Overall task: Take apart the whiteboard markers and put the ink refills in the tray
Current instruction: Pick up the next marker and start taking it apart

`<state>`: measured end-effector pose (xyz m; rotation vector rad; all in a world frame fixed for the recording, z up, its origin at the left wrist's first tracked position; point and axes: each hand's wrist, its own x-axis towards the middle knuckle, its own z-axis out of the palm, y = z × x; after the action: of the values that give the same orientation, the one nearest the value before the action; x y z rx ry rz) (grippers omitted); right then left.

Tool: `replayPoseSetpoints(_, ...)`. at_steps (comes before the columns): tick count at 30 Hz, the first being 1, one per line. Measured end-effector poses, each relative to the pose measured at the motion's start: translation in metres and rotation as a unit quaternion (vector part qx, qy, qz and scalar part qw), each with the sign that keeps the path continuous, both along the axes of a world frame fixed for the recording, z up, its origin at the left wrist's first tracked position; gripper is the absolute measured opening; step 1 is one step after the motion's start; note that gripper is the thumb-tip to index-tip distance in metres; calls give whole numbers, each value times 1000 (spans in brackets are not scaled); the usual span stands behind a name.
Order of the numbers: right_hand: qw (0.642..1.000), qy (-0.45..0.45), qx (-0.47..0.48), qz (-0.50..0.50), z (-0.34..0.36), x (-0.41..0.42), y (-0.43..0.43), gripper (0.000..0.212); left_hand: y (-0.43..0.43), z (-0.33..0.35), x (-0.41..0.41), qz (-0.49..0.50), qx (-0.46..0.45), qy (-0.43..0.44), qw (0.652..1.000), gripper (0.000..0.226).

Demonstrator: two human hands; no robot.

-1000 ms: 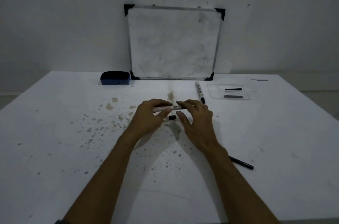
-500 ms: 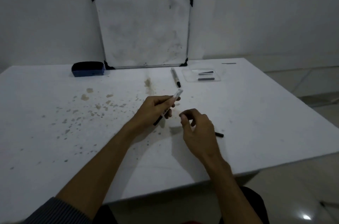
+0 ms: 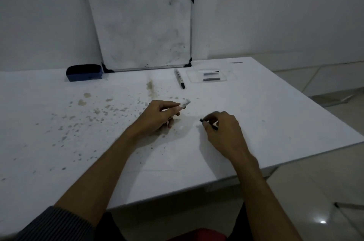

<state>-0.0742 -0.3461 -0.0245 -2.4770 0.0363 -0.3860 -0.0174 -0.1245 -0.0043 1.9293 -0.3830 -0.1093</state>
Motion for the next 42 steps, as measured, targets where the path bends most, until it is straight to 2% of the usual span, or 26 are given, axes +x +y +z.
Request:
replayPoseSetpoints(2, 991, 16, 126, 31, 18, 16, 10, 20, 7, 5, 3, 18, -29, -8, 999, 20)
replayPoseSetpoints(5, 951, 55, 290, 93, 41, 53, 29, 25, 25, 8, 13, 63, -79, -19, 995, 21)
replayPoseSetpoints(7, 908, 80, 392, 121, 48, 82, 43, 23, 36, 8, 19, 91, -92, -32, 991, 25)
replayPoseSetpoints(10, 815, 120, 552, 129, 46, 119, 65, 23, 53, 3, 25, 118, -97, -54, 987, 30)
replayPoseSetpoints(13, 753, 139, 635, 103, 33, 137, 85, 24, 69, -4, 32, 140, -107, -57, 983, 28)
replayPoseSetpoints(17, 701, 144, 695, 72, 14, 143, 98, 20, 77, -10, 38, 147, -106, -65, 981, 28)
replayPoseSetpoints(21, 713, 133, 687, 52, 6, 145, 103, 21, 75, -16, 42, 141, -97, -60, 983, 27)
replayPoseSetpoints(24, 742, 116, 658, 59, 2, 146, 102, 25, 73, -18, 43, 136, -86, -61, 985, 26)
replayPoseSetpoints(29, 863, 8, 497, 89, 1, 139, 101, 18, 78, -24, 45, 132, -95, -30, 986, 27)
replayPoseSetpoints(34, 943, -63, 285, 157, -3, 130, 108, 18, 76, -26, 46, 131, -86, -34, 987, 25)
replayPoseSetpoints(38, 966, -80, 158, 188, -9, 125, 116, 29, 78, -26, 49, 159, -89, -48, 982, 25)
replayPoseSetpoints(42, 976, -20, 75, 205, -13, 124, 112, 32, 82, -28, 53, 193, -84, -64, 976, 24)
